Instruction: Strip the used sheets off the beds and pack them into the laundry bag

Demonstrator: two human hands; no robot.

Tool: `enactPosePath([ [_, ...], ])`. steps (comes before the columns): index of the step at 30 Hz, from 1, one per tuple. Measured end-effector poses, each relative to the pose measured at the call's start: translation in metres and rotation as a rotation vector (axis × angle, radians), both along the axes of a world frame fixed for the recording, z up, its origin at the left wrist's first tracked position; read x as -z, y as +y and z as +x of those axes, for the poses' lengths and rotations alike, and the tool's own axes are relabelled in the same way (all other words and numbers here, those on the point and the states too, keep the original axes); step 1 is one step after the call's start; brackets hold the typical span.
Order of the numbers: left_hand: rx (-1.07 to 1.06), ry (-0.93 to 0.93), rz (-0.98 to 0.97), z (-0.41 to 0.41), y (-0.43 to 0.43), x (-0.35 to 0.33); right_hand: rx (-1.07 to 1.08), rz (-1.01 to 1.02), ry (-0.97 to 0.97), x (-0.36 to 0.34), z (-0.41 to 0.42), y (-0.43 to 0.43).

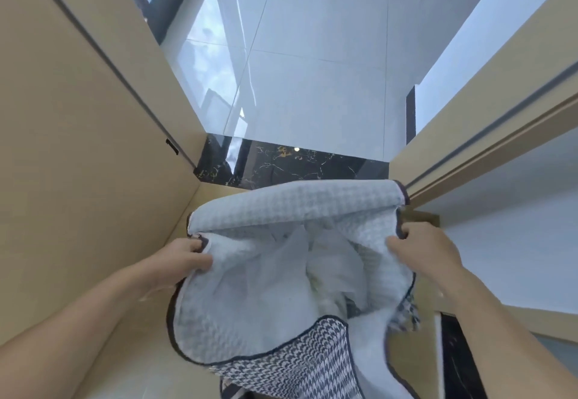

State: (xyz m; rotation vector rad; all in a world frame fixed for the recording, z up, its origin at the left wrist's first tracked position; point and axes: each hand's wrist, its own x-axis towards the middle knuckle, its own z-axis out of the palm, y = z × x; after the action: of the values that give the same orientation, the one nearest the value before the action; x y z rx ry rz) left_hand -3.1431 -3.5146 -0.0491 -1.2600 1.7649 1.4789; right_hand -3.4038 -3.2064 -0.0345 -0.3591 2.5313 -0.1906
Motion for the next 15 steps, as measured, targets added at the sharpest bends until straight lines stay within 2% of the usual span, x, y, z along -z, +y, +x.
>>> enactPosePath([
  [2,0.123,-0.204,-0.072,-0.014,-0.008,0.001,0.018,-0.015,-0.131,0.004,-0.016,-0.011],
  [5,0.319,-0.460,-0.287,-0.038,-0.024,0.008,0.136,-0.067,-0.255,0.011,-0.044,-0.026],
  [8,0.456,-0.532,-0.698,-0.061,-0.042,0.020,0.252,-0.134,-0.249,0.035,-0.072,-0.036],
  [10,0.440,-0.498,-0.808,-0.073,-0.054,0.033,0.371,-0.221,-0.250,0.053,-0.087,-0.044],
  [12,0.304,-0.408,-0.714,-0.081,-0.061,0.051,0.470,-0.318,-0.274,0.070,-0.098,-0.055],
  [15,-0.090,-0.285,-0.373,-0.081,-0.063,0.076,0.552,-0.452,-0.305,0.092,-0.109,-0.070],
])
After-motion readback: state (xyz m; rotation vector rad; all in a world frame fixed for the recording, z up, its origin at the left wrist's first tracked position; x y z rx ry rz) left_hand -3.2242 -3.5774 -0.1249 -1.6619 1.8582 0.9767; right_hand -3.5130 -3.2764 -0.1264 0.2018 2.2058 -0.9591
